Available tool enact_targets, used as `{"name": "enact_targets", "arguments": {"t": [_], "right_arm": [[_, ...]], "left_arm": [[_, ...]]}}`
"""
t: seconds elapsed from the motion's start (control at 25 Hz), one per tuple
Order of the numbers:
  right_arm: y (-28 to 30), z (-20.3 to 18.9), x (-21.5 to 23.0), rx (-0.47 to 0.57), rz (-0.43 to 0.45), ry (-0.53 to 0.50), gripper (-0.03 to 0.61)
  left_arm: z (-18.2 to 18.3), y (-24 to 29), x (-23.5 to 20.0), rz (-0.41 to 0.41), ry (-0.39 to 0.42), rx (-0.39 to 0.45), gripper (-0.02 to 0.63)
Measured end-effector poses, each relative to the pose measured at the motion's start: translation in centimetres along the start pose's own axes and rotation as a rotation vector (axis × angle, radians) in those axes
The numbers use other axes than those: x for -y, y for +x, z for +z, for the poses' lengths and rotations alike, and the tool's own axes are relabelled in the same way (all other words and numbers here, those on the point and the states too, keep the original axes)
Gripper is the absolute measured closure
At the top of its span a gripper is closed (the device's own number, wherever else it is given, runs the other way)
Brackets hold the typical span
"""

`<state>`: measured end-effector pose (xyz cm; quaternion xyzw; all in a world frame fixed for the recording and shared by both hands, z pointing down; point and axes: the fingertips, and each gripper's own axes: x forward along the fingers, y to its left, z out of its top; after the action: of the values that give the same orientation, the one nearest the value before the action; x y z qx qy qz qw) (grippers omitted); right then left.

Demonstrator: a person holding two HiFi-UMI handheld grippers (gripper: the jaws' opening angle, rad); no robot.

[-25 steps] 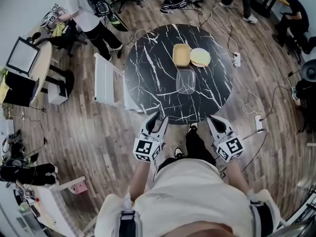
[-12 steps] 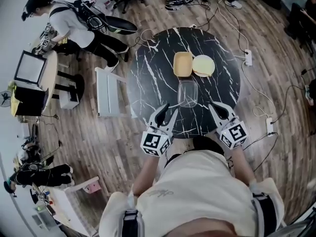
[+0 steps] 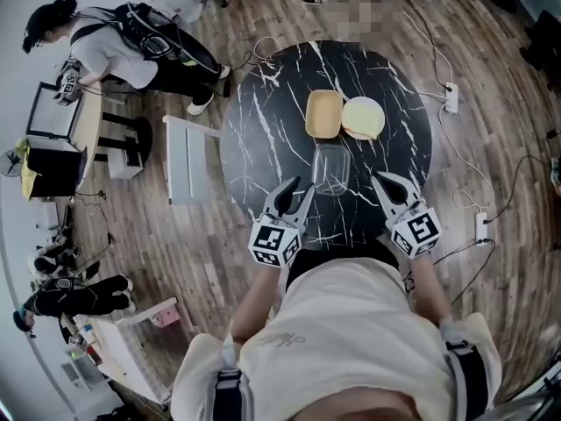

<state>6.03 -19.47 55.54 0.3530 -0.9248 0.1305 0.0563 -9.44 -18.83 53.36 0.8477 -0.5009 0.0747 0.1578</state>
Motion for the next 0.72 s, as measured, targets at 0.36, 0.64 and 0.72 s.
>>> {"name": "enact_targets", "arguments": {"t": [0.36, 0.64, 0.72], "right_arm": [[0.6, -0.9, 0.1, -0.049, 0.025, 0.000, 0.571], [0.0, -1.9, 0.2, -0.087, 0.029, 0.000, 0.571], [-0.2, -2.4, 0.4, -0.107, 0.030, -0.003, 0.571]], "left_arm": [[-4.0, 3.4, -2.8, 0.038, -0.029, -0.094, 0.460], [-9.1, 5.5, -6.0, 0.103, -0.065, -0.175, 0.485], [-10.3, 6.0, -6.8, 0.126, -0.092, -0.180, 0.485]]}}
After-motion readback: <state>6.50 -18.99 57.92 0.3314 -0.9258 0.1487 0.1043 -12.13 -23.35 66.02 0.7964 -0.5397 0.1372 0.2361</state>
